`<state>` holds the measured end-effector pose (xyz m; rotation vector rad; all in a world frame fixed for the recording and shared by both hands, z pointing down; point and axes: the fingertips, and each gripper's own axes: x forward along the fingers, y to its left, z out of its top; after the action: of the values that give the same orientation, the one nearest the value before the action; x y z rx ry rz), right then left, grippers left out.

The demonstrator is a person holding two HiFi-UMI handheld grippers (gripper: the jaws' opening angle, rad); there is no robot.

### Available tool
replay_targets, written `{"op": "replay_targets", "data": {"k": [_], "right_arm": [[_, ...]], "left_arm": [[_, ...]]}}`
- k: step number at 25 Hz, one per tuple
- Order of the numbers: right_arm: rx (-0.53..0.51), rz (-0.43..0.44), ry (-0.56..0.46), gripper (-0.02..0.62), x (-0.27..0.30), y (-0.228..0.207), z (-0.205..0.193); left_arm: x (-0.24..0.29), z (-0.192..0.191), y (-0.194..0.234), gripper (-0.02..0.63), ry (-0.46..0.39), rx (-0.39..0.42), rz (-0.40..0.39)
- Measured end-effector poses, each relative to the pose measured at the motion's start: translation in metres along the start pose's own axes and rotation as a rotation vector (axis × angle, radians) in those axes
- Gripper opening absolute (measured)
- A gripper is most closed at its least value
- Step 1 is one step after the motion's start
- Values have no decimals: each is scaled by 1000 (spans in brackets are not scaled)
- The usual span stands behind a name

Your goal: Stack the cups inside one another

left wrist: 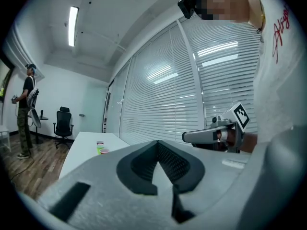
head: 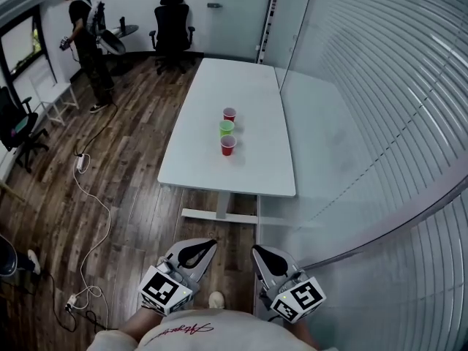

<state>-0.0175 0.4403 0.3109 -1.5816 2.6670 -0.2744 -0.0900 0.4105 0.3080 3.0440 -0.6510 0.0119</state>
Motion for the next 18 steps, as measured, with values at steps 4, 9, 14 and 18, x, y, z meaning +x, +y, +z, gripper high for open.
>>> {"op": "replay_targets", "data": {"k": [4,9,14,18], "right_arm": [[6,13,6,0,8,-17,3],[11,25,4,0,20,-30,3],[13,31,8,0,32,-31,5],[-2,22,27,0,38,-34,11]], "left_arm": [[22,3,5,-5,-7,16,0],[31,-5,10,-5,23,75,12],[28,-13,28,-5,47,-16,25],[33,-3,39,-5,41,21,29]]}}
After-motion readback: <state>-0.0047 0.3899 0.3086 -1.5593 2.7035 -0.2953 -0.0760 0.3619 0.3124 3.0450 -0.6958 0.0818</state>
